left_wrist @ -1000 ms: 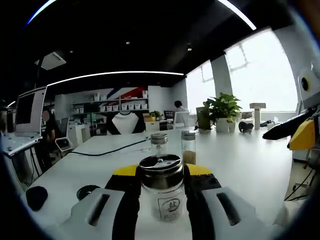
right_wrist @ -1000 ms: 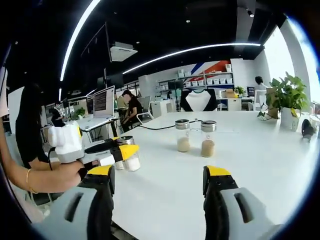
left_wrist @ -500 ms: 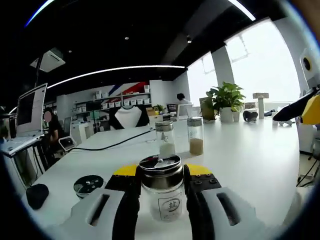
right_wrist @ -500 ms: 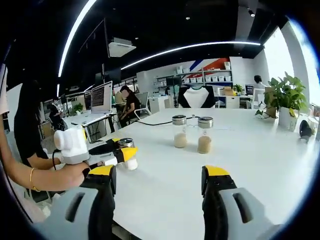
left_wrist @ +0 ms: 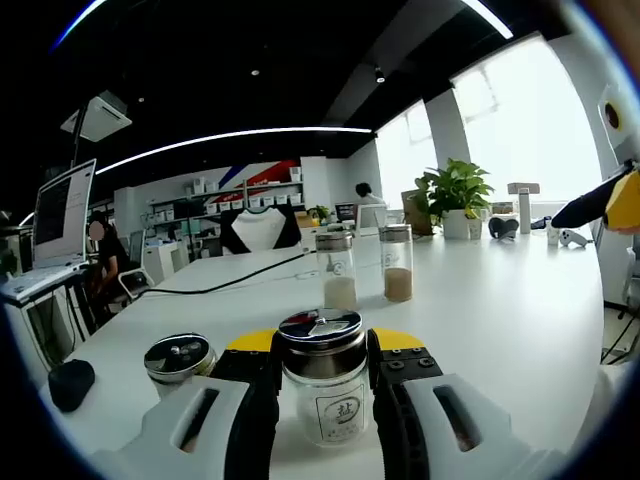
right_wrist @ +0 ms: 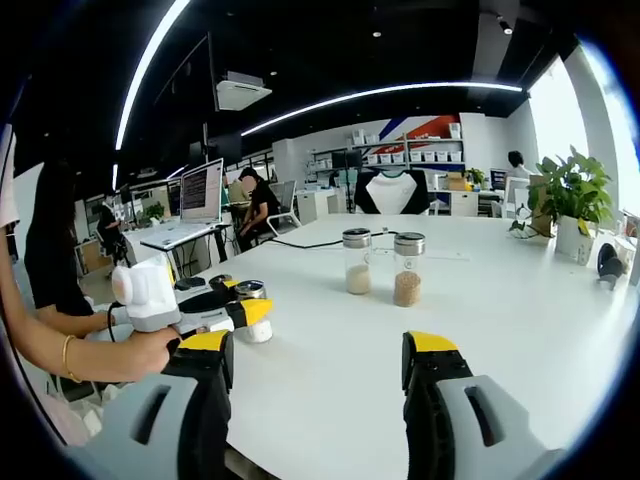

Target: Rotate the seasoning bottle until the label or dispensing opening points toward the visible target arrow and the bottle remains upright within the marked orientation range

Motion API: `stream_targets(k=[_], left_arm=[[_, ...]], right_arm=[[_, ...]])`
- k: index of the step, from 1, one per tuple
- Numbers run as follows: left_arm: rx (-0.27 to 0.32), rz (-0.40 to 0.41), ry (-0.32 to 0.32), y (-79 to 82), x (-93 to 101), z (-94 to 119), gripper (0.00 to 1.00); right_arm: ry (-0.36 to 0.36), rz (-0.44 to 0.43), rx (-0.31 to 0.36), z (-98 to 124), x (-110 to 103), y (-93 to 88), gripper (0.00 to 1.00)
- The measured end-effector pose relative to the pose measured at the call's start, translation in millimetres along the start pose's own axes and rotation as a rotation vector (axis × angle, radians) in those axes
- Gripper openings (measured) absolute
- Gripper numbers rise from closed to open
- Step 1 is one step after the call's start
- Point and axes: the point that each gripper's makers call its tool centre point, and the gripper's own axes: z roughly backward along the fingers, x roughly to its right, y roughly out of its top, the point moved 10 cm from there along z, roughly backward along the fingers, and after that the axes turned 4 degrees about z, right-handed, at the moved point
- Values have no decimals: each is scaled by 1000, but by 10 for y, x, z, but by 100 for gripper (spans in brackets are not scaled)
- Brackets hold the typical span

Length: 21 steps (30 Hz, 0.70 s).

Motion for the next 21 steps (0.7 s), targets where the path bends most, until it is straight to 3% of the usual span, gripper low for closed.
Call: stream_targets(k=[2, 3, 21], left_arm=[[-14, -17, -3, -45, 5, -7, 35], [28, -30, -14, -35, 18, -24, 35], [28, -70, -2, -58, 8, -8, 36]], right_arm=[[1, 2, 0, -6, -2, 4, 68], [0, 1, 2, -8, -1, 4, 67], [27, 8, -2, -86, -104, 23, 66]])
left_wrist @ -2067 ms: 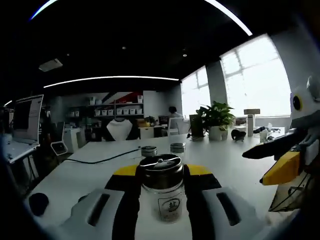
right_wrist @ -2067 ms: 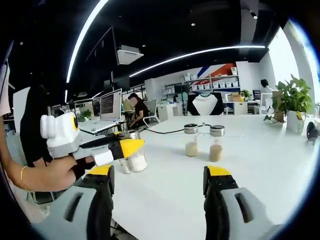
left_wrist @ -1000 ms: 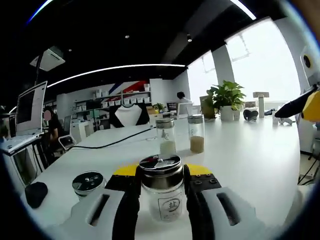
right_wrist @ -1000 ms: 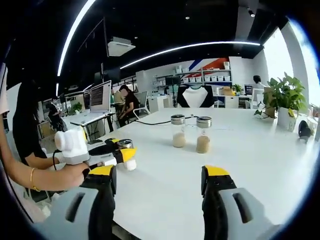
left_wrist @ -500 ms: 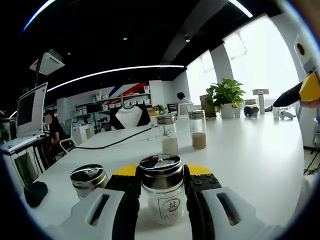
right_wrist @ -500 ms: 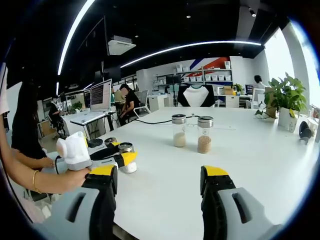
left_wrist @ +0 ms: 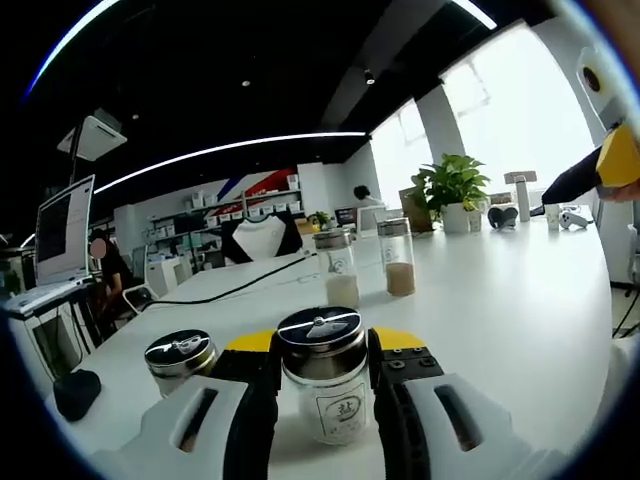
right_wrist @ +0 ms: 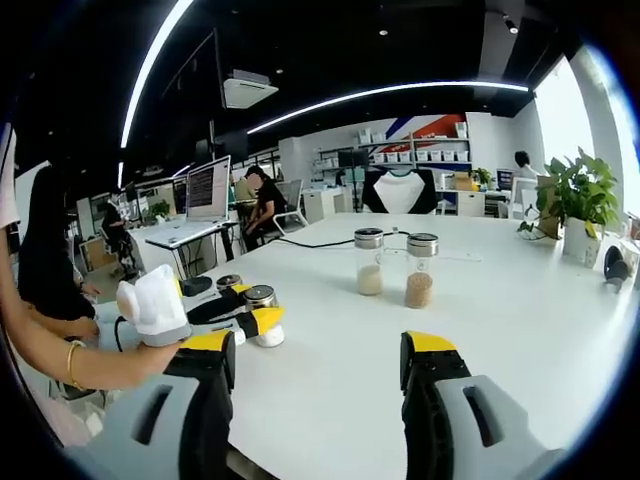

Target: Rotate the seasoning bottle until the label or dispensing opening points toward the visible target arrow and the bottle remains upright within the marked orientation range

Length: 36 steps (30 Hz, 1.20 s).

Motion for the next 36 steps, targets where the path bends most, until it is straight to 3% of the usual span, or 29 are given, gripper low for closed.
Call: stream_targets(k=[10, 17, 22, 26, 31, 36], left_arm=[[-11, 11, -16, 2, -37, 7, 37], [-8, -46, -17, 77, -25, 31, 37], [17, -97, 0, 272, -11, 61, 37], [49, -92, -5, 465, 8, 86, 39], [40, -81, -22, 641, 7, 135, 41], [48, -46, -35, 830, -26, 219, 53]], right_arm=[[-6, -5, -13, 37, -1, -33, 66], [-5, -6, -3, 35, 8, -22, 66], [-2, -8, 2, 41, 26, -17, 66], [0, -7, 2, 40, 42, -21, 66], [4, -7, 15, 36, 62, -3, 66], [2, -19, 34, 41, 86, -1, 66]])
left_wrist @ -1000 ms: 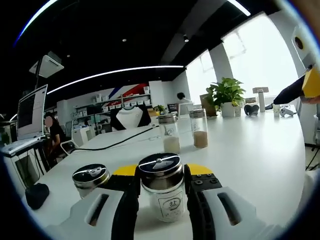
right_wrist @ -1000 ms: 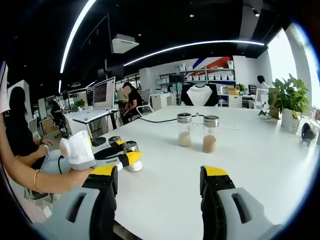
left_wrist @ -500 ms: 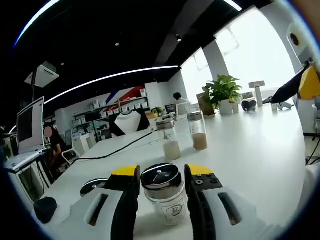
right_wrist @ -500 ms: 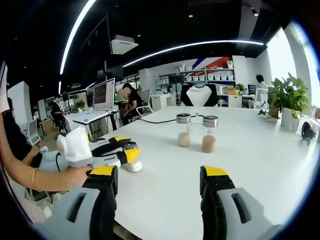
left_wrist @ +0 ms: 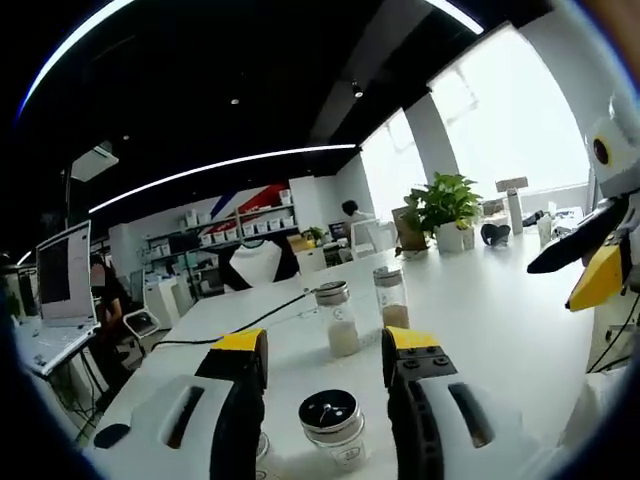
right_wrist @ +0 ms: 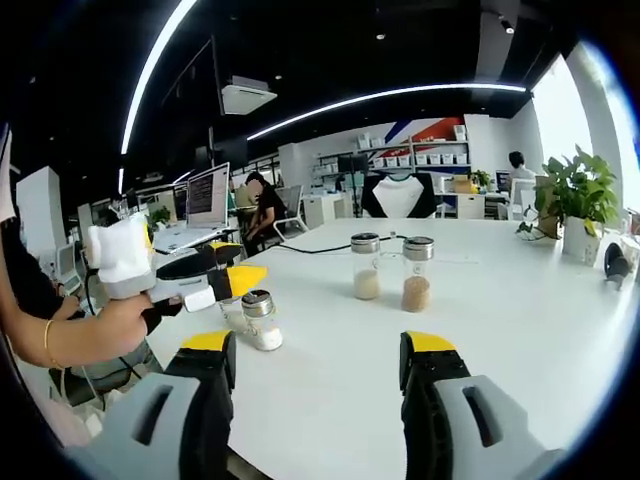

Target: Rotate the seasoning bottle until the label or dispensing opening points toward the visible target arrow and the bottle remains upright within the marked orientation range

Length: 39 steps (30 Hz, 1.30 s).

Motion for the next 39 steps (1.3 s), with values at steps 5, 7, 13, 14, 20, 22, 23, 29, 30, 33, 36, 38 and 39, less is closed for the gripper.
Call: stream_targets(k=[5, 7, 13, 14, 20, 22, 23, 29, 30, 33, 36, 38, 39], left_arm=[[-4, 2, -5, 147, -26, 70, 65], [-9, 23, -17, 188, -29, 96, 73], [-15, 151, -47, 227, -24, 200, 89], [-17, 157, -50, 229, -30, 211, 90], [-43, 168, -72, 270, -35, 287, 92], [-49, 167, -78, 272, -30, 302, 92], [-50, 161, -84, 270, -26, 309, 91], [-77, 136, -107, 227, -10, 323, 89], [-79, 137, -108, 224, -11, 328, 89], [-81, 120, -113, 217, -17, 349, 89], [-80, 105, -119, 201, -32, 365, 86], [-80, 104, -120, 194, -45, 375, 86], [-78, 106, -120, 192, -52, 380, 86]], right_arm=[[-6, -17, 15, 10, 41, -14, 65], [-5, -21, 17, 14, 60, -18, 65], [-6, -19, 19, 28, 103, -16, 65], [-6, -18, 19, 28, 108, -15, 65], [-4, -15, 13, 6, 154, 5, 64], [-3, -9, 15, -6, 174, 26, 64], [-3, -6, 17, -19, 189, 44, 63], [11, 1, 22, -151, 237, 141, 61], [17, 11, 23, -183, 237, 172, 60], [29, 26, 31, -257, 243, 236, 60], [44, 27, 37, -371, 238, 282, 60], [55, 31, 35, -430, 217, 293, 60], [60, 36, 32, -458, 205, 299, 60]])
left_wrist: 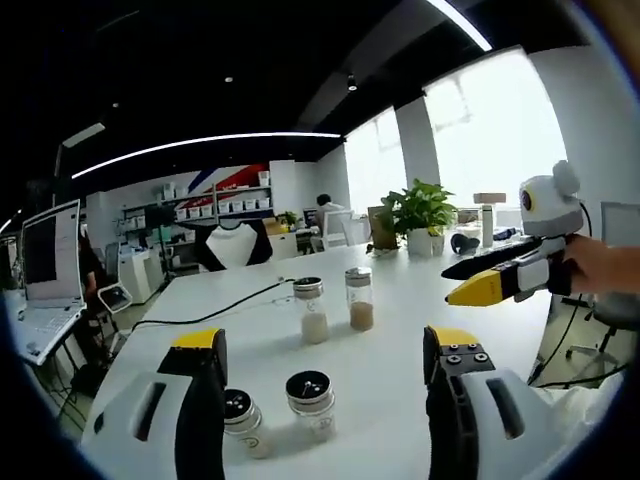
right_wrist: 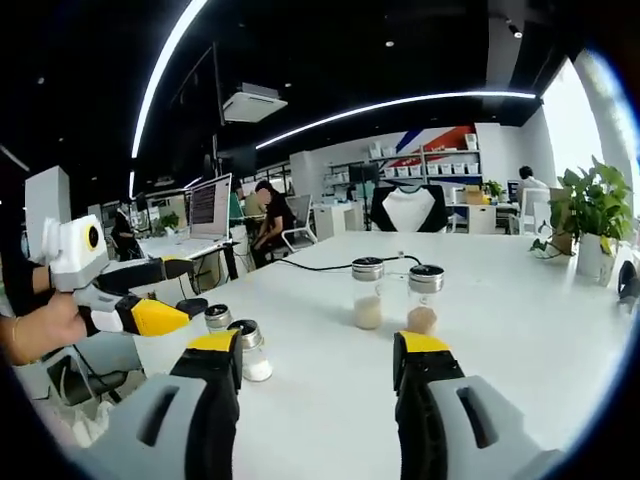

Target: Rotate the seasoning bottle until the label or dispensing opening points toward the visible target arrow and the bottle remains upright within the marked orientation range

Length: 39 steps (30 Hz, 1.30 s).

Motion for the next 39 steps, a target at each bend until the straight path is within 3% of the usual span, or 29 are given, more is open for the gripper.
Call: stream_targets(k=[11, 19, 34, 39], left_arm=[[1, 4, -12, -23, -73, 54, 88], [-6, 17, -8, -67, -117, 98, 88], [-12, 17, -7, -81, -186, 80, 88], [-7, 64, -19, -75, -180, 61, 88]], right_arm=[[56, 87, -28, -349, 11, 94, 59], [43, 147, -14, -593, 156, 188, 57], [49, 145, -5, -988, 298, 312, 57], [62, 174, -4, -1172, 334, 374, 57]])
